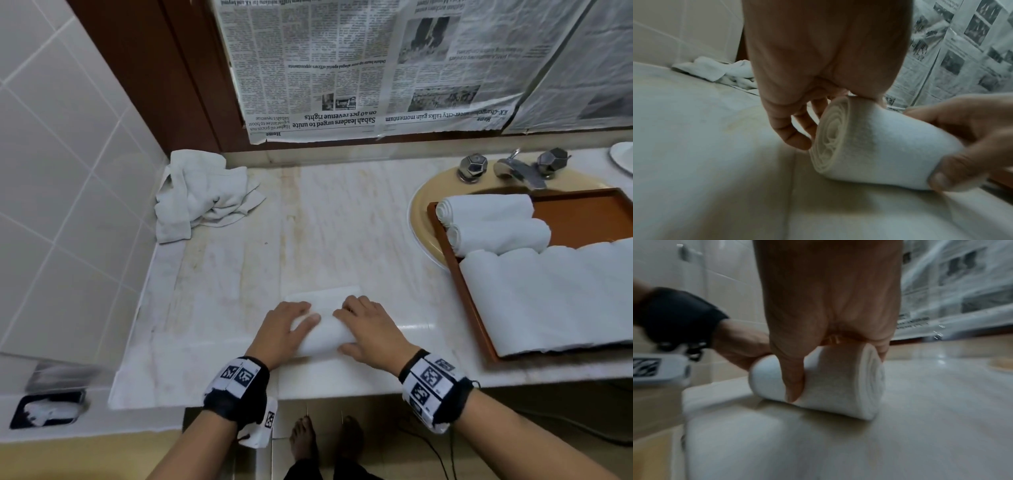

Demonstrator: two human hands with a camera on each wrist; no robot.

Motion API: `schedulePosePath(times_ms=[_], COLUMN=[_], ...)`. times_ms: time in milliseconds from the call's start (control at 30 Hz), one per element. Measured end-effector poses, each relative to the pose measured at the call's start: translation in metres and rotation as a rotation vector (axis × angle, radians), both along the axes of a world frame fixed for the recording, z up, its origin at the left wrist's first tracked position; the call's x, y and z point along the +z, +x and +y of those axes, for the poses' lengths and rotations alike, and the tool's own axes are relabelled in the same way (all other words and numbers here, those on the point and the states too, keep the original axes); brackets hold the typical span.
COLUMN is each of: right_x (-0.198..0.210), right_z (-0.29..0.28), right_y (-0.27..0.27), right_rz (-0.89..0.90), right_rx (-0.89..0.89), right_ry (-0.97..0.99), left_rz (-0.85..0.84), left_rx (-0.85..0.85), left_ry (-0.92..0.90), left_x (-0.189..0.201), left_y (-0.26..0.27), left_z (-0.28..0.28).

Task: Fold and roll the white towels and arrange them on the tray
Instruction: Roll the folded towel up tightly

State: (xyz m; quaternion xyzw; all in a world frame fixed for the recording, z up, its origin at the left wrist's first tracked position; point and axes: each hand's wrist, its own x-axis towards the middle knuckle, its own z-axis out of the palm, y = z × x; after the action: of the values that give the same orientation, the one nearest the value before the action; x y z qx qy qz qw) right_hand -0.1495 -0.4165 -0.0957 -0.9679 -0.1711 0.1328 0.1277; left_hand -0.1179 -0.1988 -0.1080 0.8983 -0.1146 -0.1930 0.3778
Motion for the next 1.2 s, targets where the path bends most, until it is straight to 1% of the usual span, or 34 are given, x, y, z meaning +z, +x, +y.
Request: schedulePosePath(times_ms=[67, 100, 133, 200, 233, 267, 333, 367, 433, 500, 533, 600, 633, 733, 800, 967, 1033, 1133, 1200], right_x=[0.008, 0.013, 0.016, 0.016, 0.015, 0.014, 0.008, 0.005, -0.001, -0.005, -0.005, 0.000, 0.004, 0.014, 0.015, 0.014, 0.016, 0.020, 0.027], right_z=[-0.004, -0.006, -0.008, -0.009, -0.010, -0.010, -0.008, -0.006, -0.001, 0.004, 0.005, 0.006, 0.007, 0.011, 0.015, 0.024, 0.023, 0.011, -0.003], right_y=[0.015, 0.023, 0.029, 0.034, 0.031, 0.027, 0.015, 0.009, 0.008, 0.015, 0.020, 0.033, 0.037, 0.042, 0.037, 0.024, 0.021, 0.016, 0.013], right_rz=[0.194, 0.272, 0.345, 0.436, 0.421, 0.320, 0.027, -0.041, -0.041, 0.002, 0.034, 0.122, 0.163, 0.234, 0.309, 0.512, 0.568, 0.572, 0.522], right_rx=[-0.068, -0.085, -0.094, -0.141, -0.161, -0.143, -0.025, 0.010, -0.001, -0.032, -0.055, -0.095, -0.099, -0.088, -0.099, -0.186, -0.195, -0.241, -0.269], right_ry=[0.113, 0.137, 0.152, 0.191, 0.197, 0.170, 0.050, 0.003, -0.065, -0.101, -0.094, -0.063, -0.057, -0.088, -0.093, -0.028, -0.024, 0.019, 0.023], left_rz=[-0.057, -0.090, -0.104, -0.071, -0.041, -0.020, 0.019, 0.048, 0.096, 0.059, 0.033, 0.071, 0.112, 0.194, 0.236, 0.320, 0.345, 0.358, 0.355], left_rx=[-0.093, -0.123, -0.134, -0.070, -0.036, -0.020, -0.014, 0.000, 0.057, 0.089, 0.096, 0.099, 0.067, -0.128, -0.234, -0.451, -0.504, -0.551, -0.583], left_ry=[0.038, 0.069, 0.085, 0.049, 0.014, -0.009, 0.008, 0.030, 0.037, 0.037, 0.038, 0.041, 0.065, 0.222, 0.286, 0.306, 0.322, 0.352, 0.316], left_x=[-0.002, -0.003, -0.004, -0.001, -0.001, 0.003, 0.004, 0.004, 0.001, -0.003, -0.004, -0.003, -0.001, 0.001, 0.005, 0.014, 0.017, 0.022, 0.026], left_y=[-0.007, -0.009, -0.009, -0.004, 0.001, 0.006, 0.017, 0.021, 0.028, 0.032, 0.034, 0.035, 0.036, 0.047, 0.053, 0.059, 0.061, 0.067, 0.071], left_z=[0.005, 0.007, 0.009, 0.011, 0.011, 0.011, 0.009, 0.008, 0.004, 0.000, -0.001, 0.001, 0.004, 0.015, 0.017, 0.008, 0.001, -0.013, -0.026])
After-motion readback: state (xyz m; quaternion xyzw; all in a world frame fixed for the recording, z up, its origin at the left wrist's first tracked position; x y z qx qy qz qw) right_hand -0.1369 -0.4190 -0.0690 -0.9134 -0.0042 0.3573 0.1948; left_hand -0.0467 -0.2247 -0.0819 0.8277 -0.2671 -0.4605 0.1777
